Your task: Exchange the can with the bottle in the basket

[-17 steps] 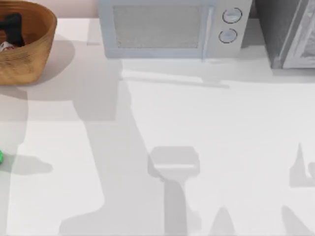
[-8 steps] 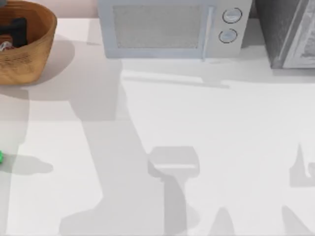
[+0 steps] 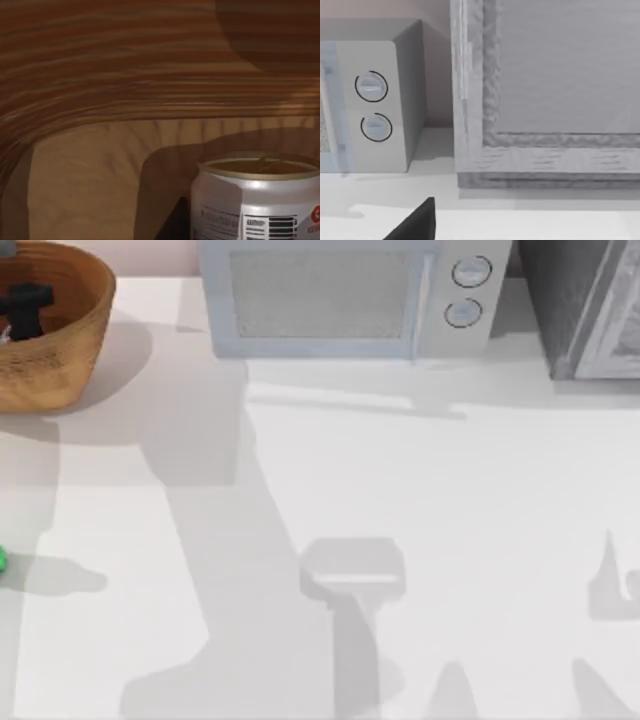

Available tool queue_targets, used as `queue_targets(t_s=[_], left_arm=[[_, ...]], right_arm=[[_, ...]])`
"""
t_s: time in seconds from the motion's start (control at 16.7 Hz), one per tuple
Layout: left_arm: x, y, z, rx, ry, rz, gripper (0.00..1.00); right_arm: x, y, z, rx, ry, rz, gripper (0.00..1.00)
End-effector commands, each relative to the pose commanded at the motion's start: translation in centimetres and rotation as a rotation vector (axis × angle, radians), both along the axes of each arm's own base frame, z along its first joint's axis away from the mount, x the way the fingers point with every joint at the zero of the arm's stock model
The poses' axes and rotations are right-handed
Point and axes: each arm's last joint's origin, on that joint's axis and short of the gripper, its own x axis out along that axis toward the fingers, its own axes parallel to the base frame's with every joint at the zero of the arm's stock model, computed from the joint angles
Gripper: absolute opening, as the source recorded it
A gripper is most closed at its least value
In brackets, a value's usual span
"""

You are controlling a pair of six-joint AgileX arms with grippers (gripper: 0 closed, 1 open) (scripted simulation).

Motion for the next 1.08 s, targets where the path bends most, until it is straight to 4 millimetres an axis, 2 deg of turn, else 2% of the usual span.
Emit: queue_targets(t_s=[0.3, 0.78, 0.84, 1.08], left_arm=[[0.0, 0.0, 0.0, 0.0, 0.0, 0.0, 0.02], [0.0, 0.0, 0.0, 0.0, 0.0, 0.0, 0.0], [-0.1, -0.4, 2.0, -0.001, -0.037, -0.007, 0.0], [-0.8, -0.3, 3.0, 0.006, -0.035, 0.012, 0.0]], right_arm=[[0.0, 0.0, 0.0, 0.0, 0.0, 0.0, 1.0], [0.0, 0.0, 0.0, 0.0, 0.0, 0.0, 1.0], [0.0, 0.0, 0.0, 0.0, 0.0, 0.0, 1.0], [0.0, 0.0, 0.0, 0.0, 0.0, 0.0, 1.0]])
